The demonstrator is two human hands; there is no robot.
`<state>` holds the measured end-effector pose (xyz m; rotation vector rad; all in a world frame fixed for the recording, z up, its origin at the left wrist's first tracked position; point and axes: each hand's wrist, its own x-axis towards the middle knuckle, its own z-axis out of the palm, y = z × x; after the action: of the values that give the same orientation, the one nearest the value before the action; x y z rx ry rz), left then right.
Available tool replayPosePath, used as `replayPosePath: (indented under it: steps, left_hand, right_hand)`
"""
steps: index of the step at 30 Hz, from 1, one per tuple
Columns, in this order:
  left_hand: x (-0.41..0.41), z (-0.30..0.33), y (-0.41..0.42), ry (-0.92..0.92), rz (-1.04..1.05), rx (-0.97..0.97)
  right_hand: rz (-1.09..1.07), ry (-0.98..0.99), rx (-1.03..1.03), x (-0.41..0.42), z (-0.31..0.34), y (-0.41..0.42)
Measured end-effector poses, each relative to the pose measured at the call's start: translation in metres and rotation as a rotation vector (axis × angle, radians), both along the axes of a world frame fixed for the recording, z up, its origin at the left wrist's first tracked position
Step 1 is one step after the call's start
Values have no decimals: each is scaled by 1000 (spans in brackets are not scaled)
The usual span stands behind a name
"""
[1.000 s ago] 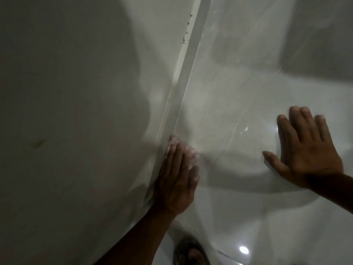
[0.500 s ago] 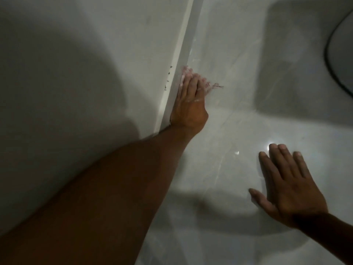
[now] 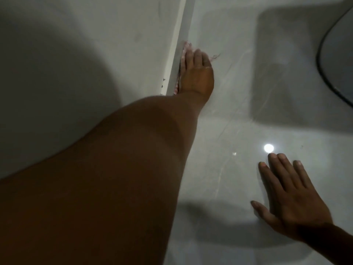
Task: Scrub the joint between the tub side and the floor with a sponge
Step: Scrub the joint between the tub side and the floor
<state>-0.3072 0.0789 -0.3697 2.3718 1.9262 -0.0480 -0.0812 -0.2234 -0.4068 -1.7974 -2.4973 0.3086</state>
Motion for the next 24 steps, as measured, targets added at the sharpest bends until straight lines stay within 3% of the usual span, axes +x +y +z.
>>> replayPosePath:
  steps: [8, 13, 17, 19, 24]
  left_hand:
    - [-13, 1, -37, -56, 25, 48]
    - [-45, -3, -133, -163, 14, 78]
    - [-80, -10, -271, -266, 27, 220]
    - [-94, -10, -325, -238, 54, 181]
    - [-93, -16, -332, -192, 43, 148]
  right_hand:
    - [-11, -39, -38, 0, 0, -1]
    - [0, -39, -53, 3, 2, 1]
    - [-20, -14, -12, -2, 3, -3]
    - [20, 2, -38, -4, -3, -6]
    - [4, -1, -8, 1, -3, 1]
